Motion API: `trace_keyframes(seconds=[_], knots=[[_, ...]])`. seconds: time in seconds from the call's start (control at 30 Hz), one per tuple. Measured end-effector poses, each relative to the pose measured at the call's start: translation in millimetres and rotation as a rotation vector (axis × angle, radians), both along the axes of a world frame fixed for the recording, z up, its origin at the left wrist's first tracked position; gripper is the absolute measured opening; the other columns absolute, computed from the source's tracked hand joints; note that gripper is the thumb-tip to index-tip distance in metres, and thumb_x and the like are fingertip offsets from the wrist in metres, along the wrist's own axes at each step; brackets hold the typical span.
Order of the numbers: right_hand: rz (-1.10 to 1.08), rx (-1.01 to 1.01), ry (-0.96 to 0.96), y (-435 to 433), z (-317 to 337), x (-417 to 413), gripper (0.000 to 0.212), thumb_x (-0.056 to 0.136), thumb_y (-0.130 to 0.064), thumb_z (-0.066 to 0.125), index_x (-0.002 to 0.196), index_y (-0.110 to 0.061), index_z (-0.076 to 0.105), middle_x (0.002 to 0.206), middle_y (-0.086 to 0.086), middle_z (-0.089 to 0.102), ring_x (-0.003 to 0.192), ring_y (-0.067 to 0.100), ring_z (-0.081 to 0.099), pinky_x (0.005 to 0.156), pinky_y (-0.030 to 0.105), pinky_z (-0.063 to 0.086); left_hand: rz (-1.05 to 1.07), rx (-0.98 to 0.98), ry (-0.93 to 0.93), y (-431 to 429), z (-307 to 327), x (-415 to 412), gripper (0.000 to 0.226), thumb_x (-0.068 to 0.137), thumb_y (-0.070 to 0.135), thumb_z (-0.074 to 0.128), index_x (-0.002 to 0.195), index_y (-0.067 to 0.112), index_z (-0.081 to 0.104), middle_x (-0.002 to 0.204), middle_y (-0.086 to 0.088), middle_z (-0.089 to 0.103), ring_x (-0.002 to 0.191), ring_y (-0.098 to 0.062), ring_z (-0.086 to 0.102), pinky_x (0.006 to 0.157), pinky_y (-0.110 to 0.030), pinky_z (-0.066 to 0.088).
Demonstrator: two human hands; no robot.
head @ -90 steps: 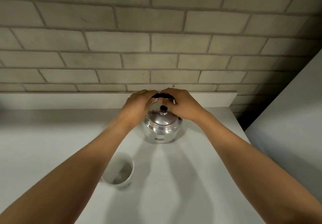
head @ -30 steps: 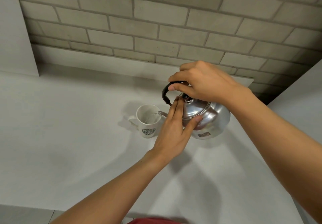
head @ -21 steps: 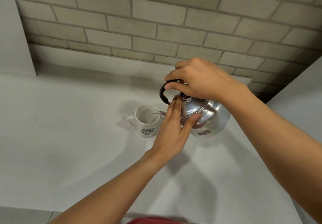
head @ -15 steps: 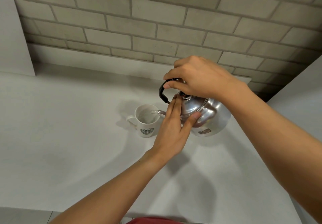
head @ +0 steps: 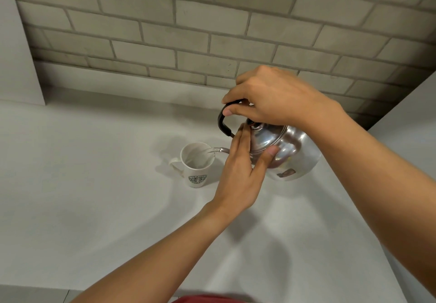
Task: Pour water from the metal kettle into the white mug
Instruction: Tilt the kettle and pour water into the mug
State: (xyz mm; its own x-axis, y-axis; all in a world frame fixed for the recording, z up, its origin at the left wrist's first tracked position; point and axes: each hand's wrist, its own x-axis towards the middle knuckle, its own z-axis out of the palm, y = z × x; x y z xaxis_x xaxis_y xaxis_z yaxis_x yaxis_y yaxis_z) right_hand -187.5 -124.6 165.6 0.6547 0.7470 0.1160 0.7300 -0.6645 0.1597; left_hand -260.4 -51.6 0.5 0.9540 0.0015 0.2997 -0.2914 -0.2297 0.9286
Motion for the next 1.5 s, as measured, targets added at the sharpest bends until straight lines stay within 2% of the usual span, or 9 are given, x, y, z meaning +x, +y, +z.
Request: trace_keyframes(seconds=[0.1, 0.2, 0.27, 0.4, 0.53, 0.7, 0.9, 1.13, 1.5], knots=[[0.002, -0.003, -0.003, -0.1, 2.5, -0.3, 0.038, 0.101, -0.055, 0.053, 0.124, -0.032, 0.074, 0.098, -0.001, 0.067, 0.096, 0.026, 0.064, 0.07, 0.039, 0.051, 0.005, -0.015, -0.007, -2.2, 2.0, -0.8, 0.074, 0.101, 0.066, 0.047, 0.163, 0.033, 0.027, 0.162, 0.012, 0.039, 0.136, 0.022, 0.035, 0.103, 0.003, 0.027], [0.009, -0.005, -0.014, 0.6, 4.0, -1.0, 0.037, 0.101, -0.055, 0.054, 0.121, -0.031, 0.075, 0.097, -0.001, 0.068, 0.096, 0.026, 0.064, 0.066, 0.036, 0.043, 0.0, -0.024, -0.003, -4.0, 1.3, -1.1, 0.074, 0.102, 0.064, 0.049, 0.164, 0.032, 0.026, 0.163, 0.01, 0.039, 0.145, 0.005, 0.039, 0.112, -0.009, 0.034], [0.017, -0.013, -0.023, 2.1, 4.5, -1.8, 0.036, 0.101, -0.055, 0.055, 0.119, -0.031, 0.076, 0.097, -0.002, 0.068, 0.095, 0.026, 0.064, 0.065, 0.034, 0.039, 0.006, -0.025, -0.002, -4.9, 1.5, -1.6, 0.073, 0.102, 0.062, 0.049, 0.164, 0.031, 0.026, 0.162, 0.009, 0.04, 0.146, 0.0, 0.04, 0.115, -0.015, 0.035], [0.028, -0.037, -0.023, 6.7, 5.3, -3.0, 0.036, 0.101, -0.054, 0.056, 0.113, -0.027, 0.077, 0.096, -0.001, 0.071, 0.093, 0.026, 0.065, 0.066, 0.035, 0.044, 0.026, -0.042, -0.02, -5.9, 2.3, -2.7, 0.065, 0.105, 0.054, 0.051, 0.162, 0.029, 0.031, 0.156, 0.01, 0.045, 0.14, 0.01, 0.04, 0.106, -0.002, 0.029], [0.027, -0.065, -0.025, 9.8, 6.8, -4.4, 0.036, 0.101, -0.054, 0.055, 0.111, -0.026, 0.076, 0.094, -0.001, 0.071, 0.092, 0.027, 0.066, 0.065, 0.035, 0.047, 0.031, -0.051, -0.025, -6.2, 1.8, -2.2, 0.063, 0.105, 0.052, 0.051, 0.161, 0.028, 0.033, 0.153, 0.01, 0.047, 0.139, 0.008, 0.042, 0.106, -0.003, 0.031], [0.01, -0.09, -0.01, 13.5, 9.2, -7.0, 0.035, 0.101, -0.055, 0.056, 0.115, -0.03, 0.076, 0.097, 0.001, 0.072, 0.095, 0.03, 0.067, 0.074, 0.045, 0.057, 0.045, -0.053, -0.032, -6.8, 1.7, -1.5, 0.06, 0.106, 0.05, 0.052, 0.159, 0.027, 0.036, 0.149, 0.008, 0.05, 0.137, 0.006, 0.044, 0.106, -0.005, 0.032], [-0.011, -0.091, 0.007, 15.6, 10.4, -6.7, 0.033, 0.1, -0.055, 0.057, 0.117, -0.032, 0.075, 0.099, 0.001, 0.071, 0.097, 0.032, 0.067, 0.075, 0.047, 0.058, 0.045, -0.049, -0.034, -6.0, 2.2, 0.1, 0.061, 0.106, 0.05, 0.052, 0.159, 0.025, 0.036, 0.15, 0.006, 0.05, 0.139, 0.001, 0.044, 0.111, -0.013, 0.035], [-0.002, -0.086, 0.0, 18.0, 9.2, -3.5, 0.032, 0.1, -0.054, 0.058, 0.116, -0.032, 0.076, 0.1, 0.002, 0.071, 0.096, 0.033, 0.067, 0.075, 0.048, 0.058, 0.063, -0.051, -0.038, -5.6, 3.2, 1.4, 0.06, 0.106, 0.048, 0.052, 0.159, 0.025, 0.036, 0.149, 0.007, 0.05, 0.137, 0.005, 0.044, 0.107, -0.006, 0.032], [0.019, -0.074, -0.025, 16.9, 8.8, 4.2, 0.03, 0.099, -0.053, 0.059, 0.114, -0.033, 0.076, 0.097, 0.0, 0.07, 0.096, 0.033, 0.066, 0.07, 0.042, 0.054, 0.058, -0.071, -0.045, -6.3, 7.8, 1.5, 0.061, 0.105, 0.051, 0.05, 0.158, 0.022, 0.038, 0.149, 0.006, 0.051, 0.14, 0.0, 0.046, 0.11, -0.01, 0.033]])
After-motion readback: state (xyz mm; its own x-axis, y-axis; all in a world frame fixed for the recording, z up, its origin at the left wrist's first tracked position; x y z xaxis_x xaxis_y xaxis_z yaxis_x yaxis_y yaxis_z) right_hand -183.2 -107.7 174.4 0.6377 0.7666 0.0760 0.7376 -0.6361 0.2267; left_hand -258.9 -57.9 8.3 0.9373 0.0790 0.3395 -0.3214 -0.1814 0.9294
